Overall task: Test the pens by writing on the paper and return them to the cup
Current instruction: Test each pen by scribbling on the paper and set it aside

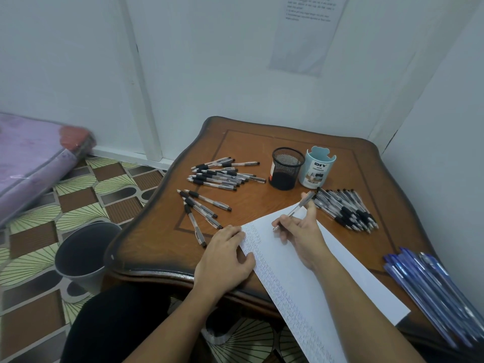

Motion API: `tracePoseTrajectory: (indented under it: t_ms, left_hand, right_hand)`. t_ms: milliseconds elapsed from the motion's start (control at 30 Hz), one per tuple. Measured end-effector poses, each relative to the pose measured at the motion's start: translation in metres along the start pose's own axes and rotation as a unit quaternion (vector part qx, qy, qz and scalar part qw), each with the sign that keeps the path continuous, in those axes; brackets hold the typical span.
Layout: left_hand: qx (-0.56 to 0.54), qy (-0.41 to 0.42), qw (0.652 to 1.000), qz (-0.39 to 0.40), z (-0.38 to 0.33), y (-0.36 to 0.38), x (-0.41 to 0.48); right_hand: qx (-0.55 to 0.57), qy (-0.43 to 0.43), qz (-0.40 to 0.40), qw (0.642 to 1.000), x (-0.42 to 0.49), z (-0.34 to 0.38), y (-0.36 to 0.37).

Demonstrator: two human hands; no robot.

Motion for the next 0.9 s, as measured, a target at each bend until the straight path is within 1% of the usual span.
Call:
tracePoseTrajectory:
  t_ms: [100, 267, 367, 900]
  left_hand:
    - [-0.001, 0.001, 1.000, 0.000, -0.0002, -0.0004, -0.0001]
    - [0.002, 0.004, 1.000, -0.001, -0.0001, -0.0007, -0.0004]
    - [0.002, 0.006, 1.000, -0.001, -0.0007, -0.0010, 0.0000]
    - [-0.005, 0.002, 1.000, -0.005, 0.0023, 0.0013, -0.0005]
  right_hand:
    - [0.005, -0.001, 0.003, 1.000, -0.0006, 0.0017, 0.0010]
    - [0.022, 0.015, -0.015, 1.000, 0.0029, -0.0014, -0.0008]
    - [0.016, 0.005, -0.018, 1.000, 0.0019, -0.0009, -0.0012]
    - [0.003, 0.012, -0.033, 0.999, 0.0074, -0.0082, -0.0075]
Point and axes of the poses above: each hand's wrist, its own x-axis towards the middle knuckle, its own y-axis out of the palm, z = x × y, the point moved 10 cm from there along x, towards the middle knuckle, and after that the axes turned 12 degrees about -z, right-handed, at the moved point
